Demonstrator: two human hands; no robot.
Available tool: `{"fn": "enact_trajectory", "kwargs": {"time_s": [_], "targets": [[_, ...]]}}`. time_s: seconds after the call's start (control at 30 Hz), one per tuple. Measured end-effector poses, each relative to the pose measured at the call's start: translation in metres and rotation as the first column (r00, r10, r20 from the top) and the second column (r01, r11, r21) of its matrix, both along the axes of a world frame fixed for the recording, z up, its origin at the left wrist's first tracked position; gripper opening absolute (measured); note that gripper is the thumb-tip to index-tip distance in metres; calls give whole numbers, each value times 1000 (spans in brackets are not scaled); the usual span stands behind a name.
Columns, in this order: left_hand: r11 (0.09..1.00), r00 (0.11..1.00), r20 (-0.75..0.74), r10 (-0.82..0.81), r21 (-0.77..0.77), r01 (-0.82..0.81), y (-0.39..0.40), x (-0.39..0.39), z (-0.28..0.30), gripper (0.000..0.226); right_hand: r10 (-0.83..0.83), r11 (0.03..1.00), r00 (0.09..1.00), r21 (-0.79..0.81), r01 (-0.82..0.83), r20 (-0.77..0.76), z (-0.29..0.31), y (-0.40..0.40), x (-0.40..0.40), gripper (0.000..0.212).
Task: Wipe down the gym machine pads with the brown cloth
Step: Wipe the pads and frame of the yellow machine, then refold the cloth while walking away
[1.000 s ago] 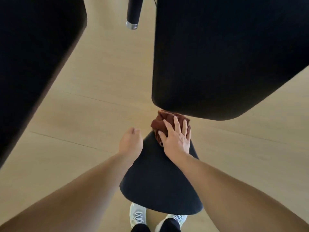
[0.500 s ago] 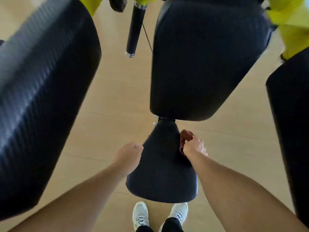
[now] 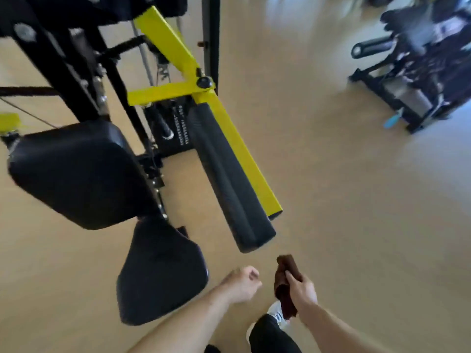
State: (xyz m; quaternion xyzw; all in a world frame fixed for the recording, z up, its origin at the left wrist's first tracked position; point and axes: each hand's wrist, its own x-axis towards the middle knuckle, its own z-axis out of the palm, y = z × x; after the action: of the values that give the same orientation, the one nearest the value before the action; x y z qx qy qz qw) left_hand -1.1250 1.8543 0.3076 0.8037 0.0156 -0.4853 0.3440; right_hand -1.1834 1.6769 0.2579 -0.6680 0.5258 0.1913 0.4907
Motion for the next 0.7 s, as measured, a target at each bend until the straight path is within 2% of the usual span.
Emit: {"fn": "enact_trajectory", "kwargs": {"time_s": [0.1, 0.17, 0.23, 0.33, 0.43, 0.5, 0.57, 0.63, 0.7], "targets": [[997, 996, 36, -81, 1, 81, -103, 2, 13, 23, -132, 991, 987, 36, 129, 93, 31, -69, 9, 28], [999, 997, 67, -37, 4, 37, -161, 8, 18, 22, -187, 979, 970, 106, 172, 154, 46, -112, 16, 29], [998, 990, 126, 59, 12, -61, -223, 17, 27, 27, -277, 941, 942, 250, 227, 188, 57, -166, 17, 36], [976, 965, 143, 218, -11, -219, -286, 38, 32, 42, -419, 794, 877, 564, 228, 236, 81, -230, 19, 62], [968, 972, -13, 237, -82, -237, -353, 60, 35, 66, -508, 618, 821, 775, 135, 262, 111, -308, 11, 77], [966, 974, -112, 199, -143, -214, -388, 70, 48, 53, -518, 579, 809, 810, 93, 277, 127, -348, 8, 91], [957, 980, -66, 188, -214, -198, -422, 79, 59, 29, -529, 570, 797, 818, 80, 291, 136, -382, 5, 96], [937, 976, 17, 219, -284, -205, -460, 88, 64, 11, -551, 546, 783, 834, 77, 288, 141, -417, 4, 94], [916, 975, 44, 218, -353, -189, -502, 97, 71, 5, -554, 540, 771, 841, 45, 314, 142, -454, 9, 81]]}}
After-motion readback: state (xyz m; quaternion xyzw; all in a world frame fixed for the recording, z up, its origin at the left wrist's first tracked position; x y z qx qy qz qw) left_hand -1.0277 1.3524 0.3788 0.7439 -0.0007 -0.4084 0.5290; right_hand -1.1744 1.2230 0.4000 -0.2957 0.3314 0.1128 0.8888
